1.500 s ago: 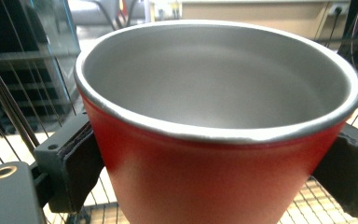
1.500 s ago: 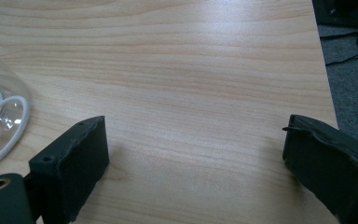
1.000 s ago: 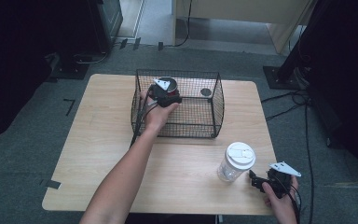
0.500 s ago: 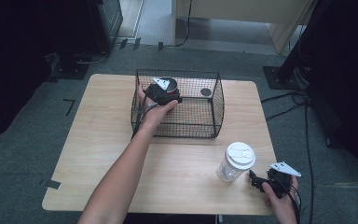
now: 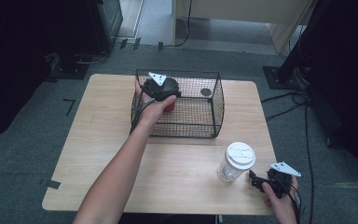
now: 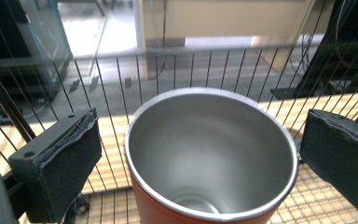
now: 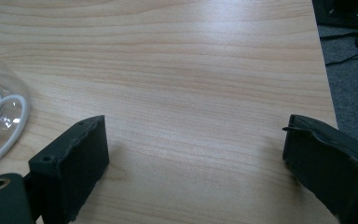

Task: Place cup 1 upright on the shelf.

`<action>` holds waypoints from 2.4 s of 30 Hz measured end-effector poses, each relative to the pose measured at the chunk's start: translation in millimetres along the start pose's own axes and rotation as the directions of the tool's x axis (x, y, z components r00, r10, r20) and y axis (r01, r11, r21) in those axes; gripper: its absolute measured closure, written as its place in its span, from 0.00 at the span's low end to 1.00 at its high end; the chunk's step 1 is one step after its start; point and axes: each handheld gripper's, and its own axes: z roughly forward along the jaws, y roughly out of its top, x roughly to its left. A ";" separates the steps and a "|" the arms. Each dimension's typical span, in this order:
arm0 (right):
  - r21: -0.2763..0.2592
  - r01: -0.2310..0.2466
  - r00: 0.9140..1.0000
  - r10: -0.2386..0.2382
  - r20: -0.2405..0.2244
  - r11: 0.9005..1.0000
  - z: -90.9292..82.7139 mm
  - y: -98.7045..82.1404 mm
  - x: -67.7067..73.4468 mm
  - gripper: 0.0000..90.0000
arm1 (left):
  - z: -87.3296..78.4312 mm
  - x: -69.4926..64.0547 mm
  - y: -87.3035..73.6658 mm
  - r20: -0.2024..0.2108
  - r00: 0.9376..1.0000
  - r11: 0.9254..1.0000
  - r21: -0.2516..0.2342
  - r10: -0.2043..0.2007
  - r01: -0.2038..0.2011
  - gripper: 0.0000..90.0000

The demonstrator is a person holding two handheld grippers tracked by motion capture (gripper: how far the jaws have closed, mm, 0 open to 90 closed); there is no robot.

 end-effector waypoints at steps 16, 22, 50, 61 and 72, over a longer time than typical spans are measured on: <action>0.001 0.000 1.000 0.000 0.000 1.000 0.0 0.0 0.2 0.07 | -44.0 4.5 26.2 0.045 0.999 0.994 -0.104 0.023 -0.018 0.00; 0.001 0.000 1.000 0.000 0.000 1.000 0.0 0.0 0.2 0.07 | -65.5 11.2 25.4 0.068 0.997 0.994 -0.108 0.028 -0.021 0.00; 0.002 -0.002 1.000 0.002 0.000 1.000 0.0 0.0 0.4 0.07 | -157.0 48.5 -14.6 0.094 0.994 0.987 -0.158 0.053 -0.038 0.00; 0.002 -0.002 1.000 0.002 0.000 1.000 0.0 0.1 0.4 0.07 | -184.4 68.3 -42.6 0.079 0.996 0.988 -0.152 0.046 -0.034 0.00; 0.002 -0.002 1.000 0.002 0.000 1.000 0.0 0.1 0.4 0.07 | -200.7 93.5 -80.5 0.059 0.998 0.994 -0.109 0.025 -0.019 0.00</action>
